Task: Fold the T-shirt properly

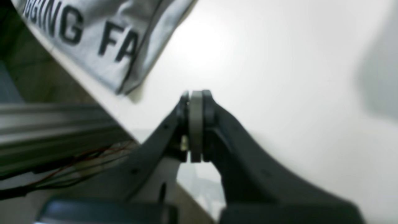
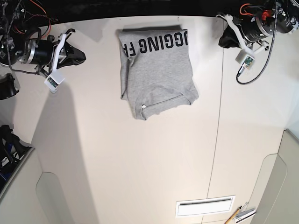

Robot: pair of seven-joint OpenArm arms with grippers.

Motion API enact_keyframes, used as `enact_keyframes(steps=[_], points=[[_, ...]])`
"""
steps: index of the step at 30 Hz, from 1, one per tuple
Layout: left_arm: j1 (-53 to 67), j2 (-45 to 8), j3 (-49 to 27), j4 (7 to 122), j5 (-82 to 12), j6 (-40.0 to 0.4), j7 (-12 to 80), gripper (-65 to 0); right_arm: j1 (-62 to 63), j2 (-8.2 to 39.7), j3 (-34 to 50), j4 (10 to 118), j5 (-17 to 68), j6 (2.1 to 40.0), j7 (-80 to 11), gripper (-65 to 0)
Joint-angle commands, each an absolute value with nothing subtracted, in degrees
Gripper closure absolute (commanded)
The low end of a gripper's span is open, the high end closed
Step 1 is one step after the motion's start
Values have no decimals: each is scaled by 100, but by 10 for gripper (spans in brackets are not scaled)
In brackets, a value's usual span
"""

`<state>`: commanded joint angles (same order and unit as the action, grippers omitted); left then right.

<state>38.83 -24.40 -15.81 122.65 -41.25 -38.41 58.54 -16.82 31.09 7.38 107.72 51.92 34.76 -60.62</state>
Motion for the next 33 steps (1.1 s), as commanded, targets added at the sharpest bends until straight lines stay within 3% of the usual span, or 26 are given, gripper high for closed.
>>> enact_keyframes(steps=[6,22,33], points=[[4394,-2257,-1581,12265,-4416,-4000,6069,-39,-2062,3133,738,10790,5365,3498,-6322,0],[6475,-2257,-1570,12151,-4110,-4000,5970,-39,-4324,3271,738,10766,5081,3498,-6322,0],[6547,-2287,-1479,9570,-4086,-4000,4563,-39,-4842,3273,591,9876,5030,3496,-6296,0]])
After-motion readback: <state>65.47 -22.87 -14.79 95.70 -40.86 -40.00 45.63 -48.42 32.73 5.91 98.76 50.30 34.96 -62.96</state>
